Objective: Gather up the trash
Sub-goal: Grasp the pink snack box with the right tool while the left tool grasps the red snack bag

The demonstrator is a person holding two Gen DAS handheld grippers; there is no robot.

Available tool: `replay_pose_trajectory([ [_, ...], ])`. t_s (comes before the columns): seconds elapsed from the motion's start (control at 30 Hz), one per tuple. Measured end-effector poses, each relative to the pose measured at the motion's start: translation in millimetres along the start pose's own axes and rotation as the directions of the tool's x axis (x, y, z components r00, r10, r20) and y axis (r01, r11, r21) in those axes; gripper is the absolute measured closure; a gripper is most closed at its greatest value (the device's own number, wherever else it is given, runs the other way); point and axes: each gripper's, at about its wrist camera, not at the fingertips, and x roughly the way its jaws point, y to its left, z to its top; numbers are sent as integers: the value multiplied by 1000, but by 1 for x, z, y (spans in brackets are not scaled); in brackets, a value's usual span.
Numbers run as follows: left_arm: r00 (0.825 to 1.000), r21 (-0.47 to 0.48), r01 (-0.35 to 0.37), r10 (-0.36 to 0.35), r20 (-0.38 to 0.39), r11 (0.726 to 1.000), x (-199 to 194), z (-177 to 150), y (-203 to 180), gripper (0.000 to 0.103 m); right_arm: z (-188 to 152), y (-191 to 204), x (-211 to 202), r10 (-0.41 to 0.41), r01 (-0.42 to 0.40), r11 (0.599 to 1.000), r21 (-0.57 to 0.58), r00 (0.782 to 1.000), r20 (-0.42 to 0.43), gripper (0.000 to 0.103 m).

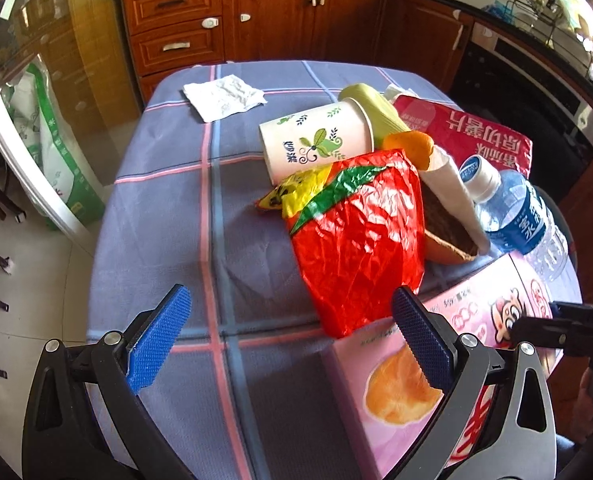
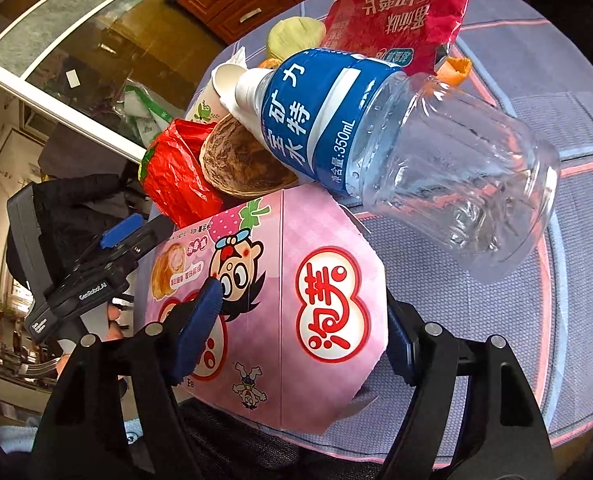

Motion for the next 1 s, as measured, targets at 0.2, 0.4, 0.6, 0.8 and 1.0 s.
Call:
replay_pose_trajectory([
  [0.2,1000,25,-4,4,2,1000,4,-3,-10,3,-9,13,-9,102,-102,995,1,994,-28,81],
  [0.4,1000,-29,18,-17,20,999,-2,-10,0,4,-8,28,-4,194,-197,980,-15,977,-90,78],
  [0.6,999,-49,50,-48,26,998,-6,-15,2,4,-15,50,20,173,-189,979,-74,969,-179,76],
  [0.8,999,16,-8,8,51,1000,-27,-5,-4,4,-21,84,-31,143,-154,971,-181,987,-73,97],
  [1.0,1000,107,-27,26,14,994,-16,-1,-21,4,-21,83,-96,-51,66,969,-240,997,66,101],
])
